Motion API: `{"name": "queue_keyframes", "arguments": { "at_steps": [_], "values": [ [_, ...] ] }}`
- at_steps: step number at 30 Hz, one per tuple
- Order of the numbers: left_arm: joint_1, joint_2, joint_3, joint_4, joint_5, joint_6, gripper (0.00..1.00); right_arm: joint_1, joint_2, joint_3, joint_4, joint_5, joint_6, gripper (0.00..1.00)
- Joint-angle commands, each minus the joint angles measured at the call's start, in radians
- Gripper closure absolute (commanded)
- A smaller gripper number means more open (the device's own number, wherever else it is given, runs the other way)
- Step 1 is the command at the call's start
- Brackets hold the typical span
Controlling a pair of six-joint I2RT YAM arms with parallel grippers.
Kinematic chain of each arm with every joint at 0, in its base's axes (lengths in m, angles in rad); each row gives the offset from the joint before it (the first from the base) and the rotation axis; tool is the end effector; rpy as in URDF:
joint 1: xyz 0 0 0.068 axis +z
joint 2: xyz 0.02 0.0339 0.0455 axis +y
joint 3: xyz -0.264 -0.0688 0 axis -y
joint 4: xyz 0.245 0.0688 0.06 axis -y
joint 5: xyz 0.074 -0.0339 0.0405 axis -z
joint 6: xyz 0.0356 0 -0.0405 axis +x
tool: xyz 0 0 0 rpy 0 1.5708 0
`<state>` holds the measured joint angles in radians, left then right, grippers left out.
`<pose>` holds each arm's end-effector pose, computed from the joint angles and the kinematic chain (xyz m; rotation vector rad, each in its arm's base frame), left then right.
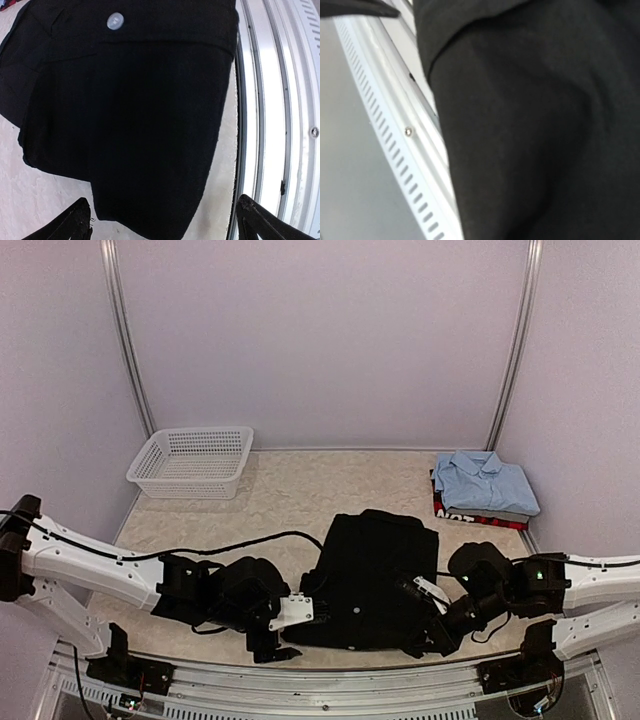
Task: Fold and stack the long sleeve shirts
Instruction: Pick up the 2/3-rectangle-folded shirt from the center of the board.
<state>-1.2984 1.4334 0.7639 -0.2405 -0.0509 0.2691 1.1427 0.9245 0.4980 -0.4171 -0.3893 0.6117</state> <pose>0.0772 -0.2696 0.1835 1.7616 1.7985 -0.3692 0.0624 0.1693 0.1976 -0.9160 2.5864 1.1454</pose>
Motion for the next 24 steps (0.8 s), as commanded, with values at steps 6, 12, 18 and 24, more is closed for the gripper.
{"name": "queue_keyframes", "arguments": {
  "at_steps": [6, 12, 18, 24],
  "values": [
    [-0.035, 0.11, 0.014, 0.046, -0.105, 0.122, 0.15, 0.004, 0.009, -0.016, -0.026, -0.015, 0.038, 1.0],
    [-0.034, 0.146, 0.004, 0.153, -0.109, 0.159, 0.54, 0.002, 0.016, -0.009, -0.031, -0.013, 0.034, 1.0],
    [-0.035, 0.165, 0.074, 0.022, -0.057, 0.136, 1.0, 0.001, 0.026, 0.006, -0.06, -0.009, 0.045, 1.0],
    [-0.059, 0.193, 0.237, -0.296, 0.192, 0.015, 1.0, 0.009, 0.073, 0.038, -0.097, -0.092, 0.035, 1.0]
  ]
}}
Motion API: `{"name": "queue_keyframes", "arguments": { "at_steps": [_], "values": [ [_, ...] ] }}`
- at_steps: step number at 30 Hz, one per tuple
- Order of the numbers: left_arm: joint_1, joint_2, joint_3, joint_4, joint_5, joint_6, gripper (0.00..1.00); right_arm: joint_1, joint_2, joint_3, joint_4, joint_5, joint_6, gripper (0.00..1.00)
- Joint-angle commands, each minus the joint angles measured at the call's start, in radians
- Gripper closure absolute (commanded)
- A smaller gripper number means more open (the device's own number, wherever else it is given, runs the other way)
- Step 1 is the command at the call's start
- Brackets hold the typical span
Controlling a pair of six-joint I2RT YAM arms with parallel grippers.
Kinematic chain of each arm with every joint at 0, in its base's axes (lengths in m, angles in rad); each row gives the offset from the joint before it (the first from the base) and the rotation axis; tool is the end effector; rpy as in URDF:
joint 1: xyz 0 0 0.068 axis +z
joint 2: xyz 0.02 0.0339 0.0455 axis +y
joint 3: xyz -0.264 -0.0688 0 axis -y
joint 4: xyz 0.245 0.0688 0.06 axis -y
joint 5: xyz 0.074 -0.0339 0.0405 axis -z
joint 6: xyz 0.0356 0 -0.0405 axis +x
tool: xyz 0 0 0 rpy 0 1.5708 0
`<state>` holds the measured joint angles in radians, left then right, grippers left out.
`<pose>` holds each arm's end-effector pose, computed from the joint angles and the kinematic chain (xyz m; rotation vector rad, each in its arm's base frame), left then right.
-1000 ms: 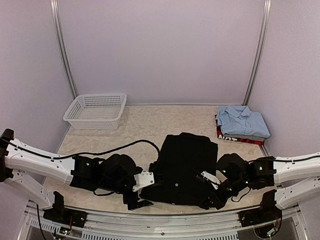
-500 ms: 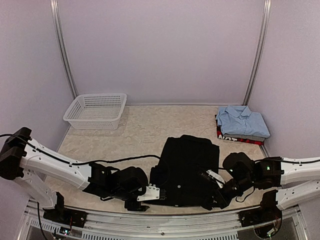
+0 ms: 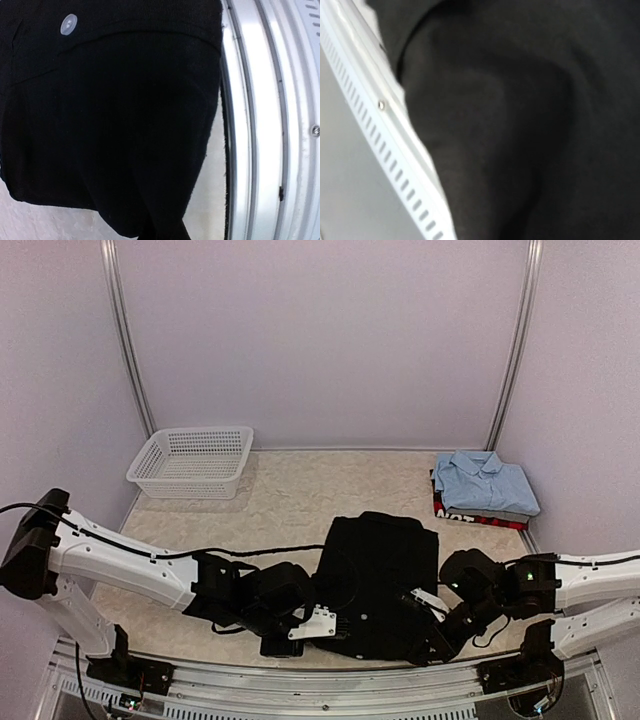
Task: Fold and stack the long sleeve shirts
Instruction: Pick up the 2/3-rectangle-folded shirt from the center of the board, then fold the 2/3-rectangle-folded shirt at the center of the board.
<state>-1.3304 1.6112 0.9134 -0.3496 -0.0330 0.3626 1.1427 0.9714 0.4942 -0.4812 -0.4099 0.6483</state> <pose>0.0754 -0.3025 0.1709 1.9757 1.7635 -0.2913 0.0608 0.1674 0.1850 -0.8860 2.7391 1.0821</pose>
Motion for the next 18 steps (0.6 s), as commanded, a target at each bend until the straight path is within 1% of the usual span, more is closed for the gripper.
{"name": "queue_keyframes", "arguments": {
  "at_steps": [1, 3, 6, 9, 12, 15, 18],
  "values": [
    [-0.038, 0.016, 0.107, -0.232, 0.189, -0.091, 1.0, 0.013, 0.03, 0.049, -0.039, -0.088, -0.002, 1.0],
    [-0.06, 0.01, 0.14, -0.313, 0.242, -0.134, 1.0, 0.024, 0.021, 0.069, -0.051, -0.12, 0.003, 1.0],
    [-0.064, -0.032, 0.172, -0.379, 0.367, -0.194, 1.0, 0.029, -0.017, 0.106, -0.064, -0.172, 0.019, 1.0],
    [-0.064, -0.112, 0.198, -0.388, 0.481, -0.227, 1.0, 0.028, -0.063, 0.147, -0.076, -0.183, 0.035, 1.0],
    [-0.046, -0.175, 0.247, -0.387, 0.53, -0.224, 1.0, 0.023, -0.068, 0.205, -0.095, -0.156, 0.031, 1.0],
    [0.05, -0.2, 0.271, -0.381, 0.595, -0.206, 1.0, -0.02, -0.035, 0.269, -0.128, -0.142, 0.009, 1.0],
    [0.218, -0.193, 0.257, -0.339, 0.675, -0.223, 1.0, -0.104, 0.019, 0.333, -0.175, -0.147, -0.03, 1.0]
  ]
}}
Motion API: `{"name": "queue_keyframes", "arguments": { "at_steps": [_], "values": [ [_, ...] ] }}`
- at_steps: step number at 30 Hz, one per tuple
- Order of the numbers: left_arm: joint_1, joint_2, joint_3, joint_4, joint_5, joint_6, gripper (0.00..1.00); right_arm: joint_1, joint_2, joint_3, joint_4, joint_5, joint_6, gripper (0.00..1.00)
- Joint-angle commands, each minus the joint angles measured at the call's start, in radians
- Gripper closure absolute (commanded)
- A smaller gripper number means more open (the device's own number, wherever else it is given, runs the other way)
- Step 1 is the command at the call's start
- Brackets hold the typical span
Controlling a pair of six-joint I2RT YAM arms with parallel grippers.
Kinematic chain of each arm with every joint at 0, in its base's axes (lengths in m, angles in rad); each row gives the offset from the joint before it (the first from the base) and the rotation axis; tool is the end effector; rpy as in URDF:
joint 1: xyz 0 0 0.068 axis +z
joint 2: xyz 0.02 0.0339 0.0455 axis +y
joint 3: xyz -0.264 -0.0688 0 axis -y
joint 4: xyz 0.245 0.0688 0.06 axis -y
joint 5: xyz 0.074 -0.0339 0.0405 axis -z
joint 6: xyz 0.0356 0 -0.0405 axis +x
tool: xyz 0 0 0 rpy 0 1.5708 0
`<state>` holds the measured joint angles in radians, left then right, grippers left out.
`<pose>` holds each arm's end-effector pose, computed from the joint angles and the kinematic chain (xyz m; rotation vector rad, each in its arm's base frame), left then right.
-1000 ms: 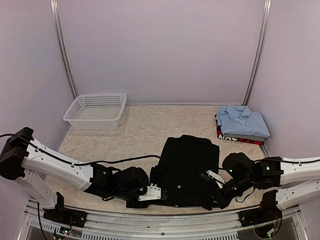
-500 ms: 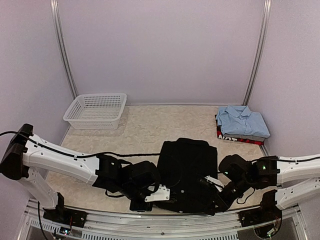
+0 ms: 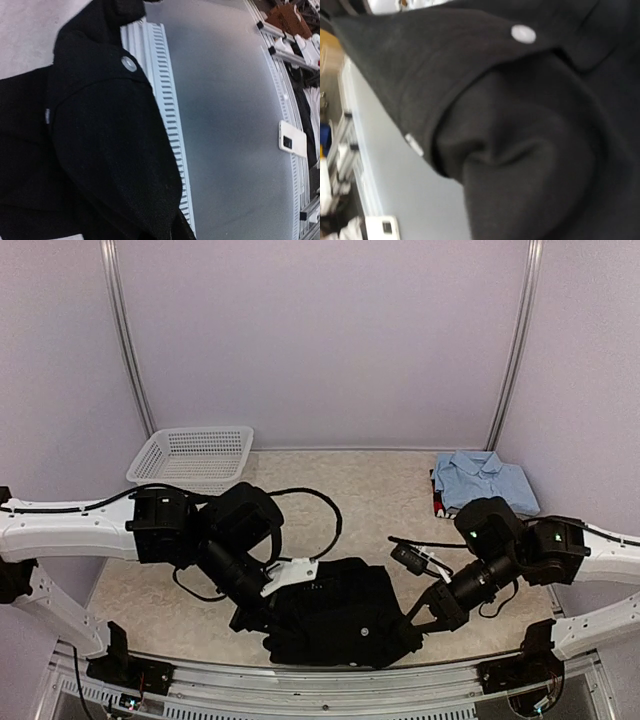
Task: Fold and stack the long sleeve shirts
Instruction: Fold the 2/3-rectangle-folded shirt at the center of the board.
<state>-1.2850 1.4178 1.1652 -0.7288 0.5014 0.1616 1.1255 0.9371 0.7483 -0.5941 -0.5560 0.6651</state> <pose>0.0655 -0.2835 0.2838 1.9600 1.9002 -1.0299 0.0647 0.1791 0.2657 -0.9391 2.5864 1.3740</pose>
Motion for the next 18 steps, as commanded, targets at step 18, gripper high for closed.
{"name": "queue_keyframes", "arguments": {
  "at_steps": [18],
  "values": [
    [0.565, 0.255, -0.188, 0.387, 0.294, -0.29, 1.0, -0.521, 0.568, 0.34, -0.016, 0.017, -0.336, 0.92]
  ]
}}
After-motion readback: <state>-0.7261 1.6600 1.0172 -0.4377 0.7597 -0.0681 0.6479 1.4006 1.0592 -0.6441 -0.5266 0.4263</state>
